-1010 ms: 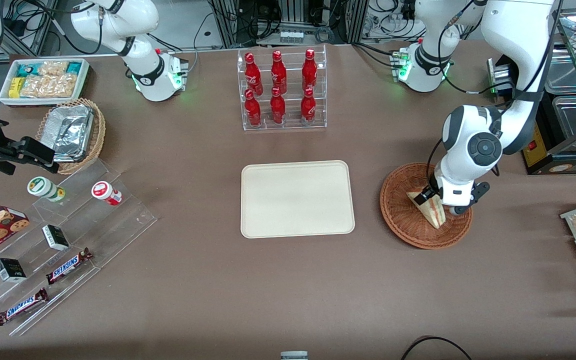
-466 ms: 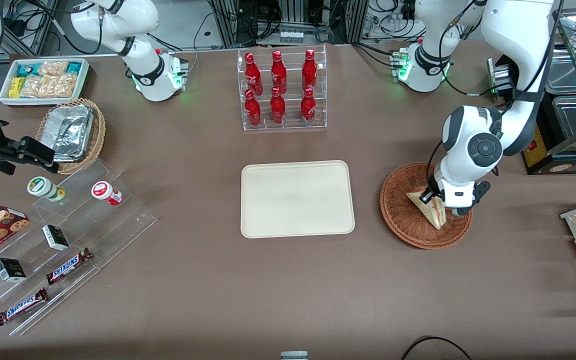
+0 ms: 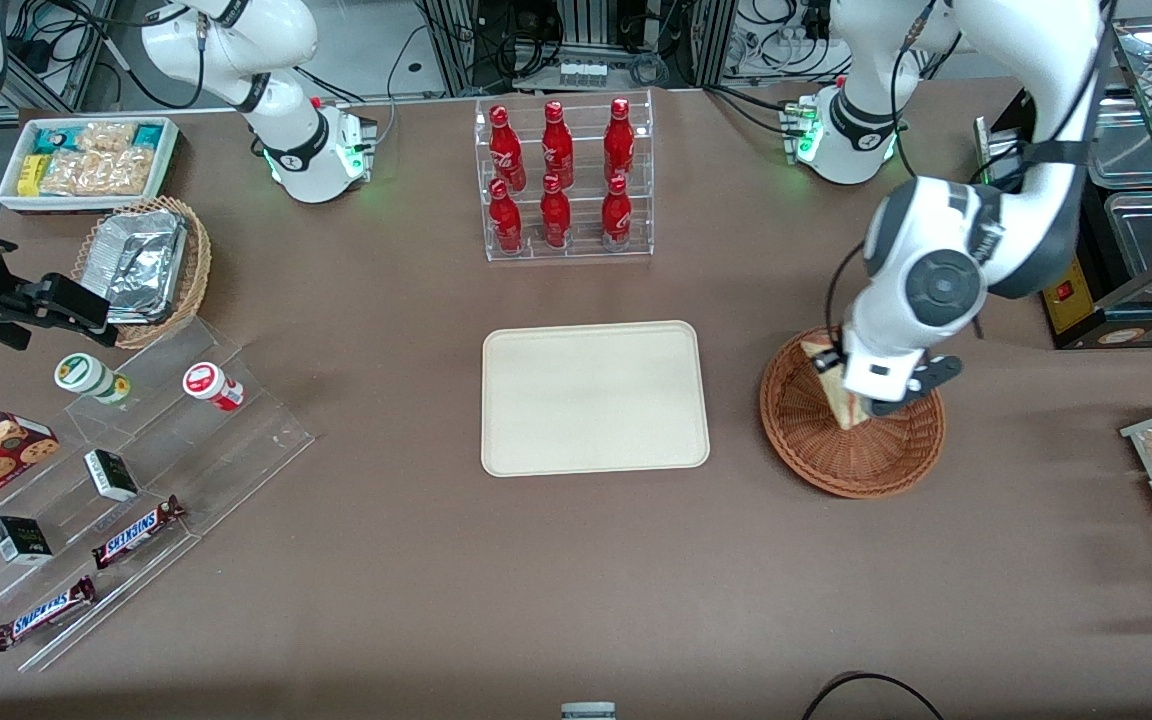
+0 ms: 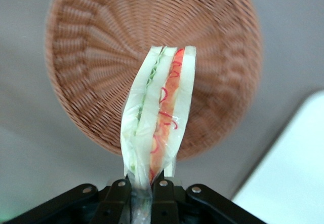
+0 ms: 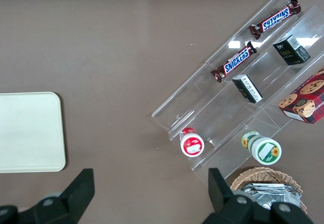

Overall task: Place sandwich from basket to tray
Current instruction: 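Carry the sandwich with the left gripper over the cream tray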

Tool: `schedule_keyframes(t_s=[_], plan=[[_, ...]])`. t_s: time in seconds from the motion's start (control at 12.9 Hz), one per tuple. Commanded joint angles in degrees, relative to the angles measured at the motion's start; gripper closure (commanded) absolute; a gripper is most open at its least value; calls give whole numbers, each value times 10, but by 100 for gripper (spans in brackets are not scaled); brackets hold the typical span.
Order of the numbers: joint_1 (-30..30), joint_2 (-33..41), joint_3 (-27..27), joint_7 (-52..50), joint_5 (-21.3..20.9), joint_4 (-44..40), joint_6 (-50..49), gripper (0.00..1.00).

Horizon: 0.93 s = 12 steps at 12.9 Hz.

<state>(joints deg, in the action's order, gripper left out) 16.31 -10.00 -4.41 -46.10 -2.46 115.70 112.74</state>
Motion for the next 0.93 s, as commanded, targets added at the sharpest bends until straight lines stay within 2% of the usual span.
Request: schedule_keyframes(t_s=[0.0, 0.08, 0.39, 0.62, 0.85], plan=[[56, -9, -2, 7, 0, -9, -7, 94], [73, -18, -2, 6, 2, -22, -4, 93], [158, -127, -2, -6, 5, -144, -4, 93], [204, -204, -2, -57, 32, -228, -2, 93], [239, -244, -2, -107, 31, -258, 26, 93]])
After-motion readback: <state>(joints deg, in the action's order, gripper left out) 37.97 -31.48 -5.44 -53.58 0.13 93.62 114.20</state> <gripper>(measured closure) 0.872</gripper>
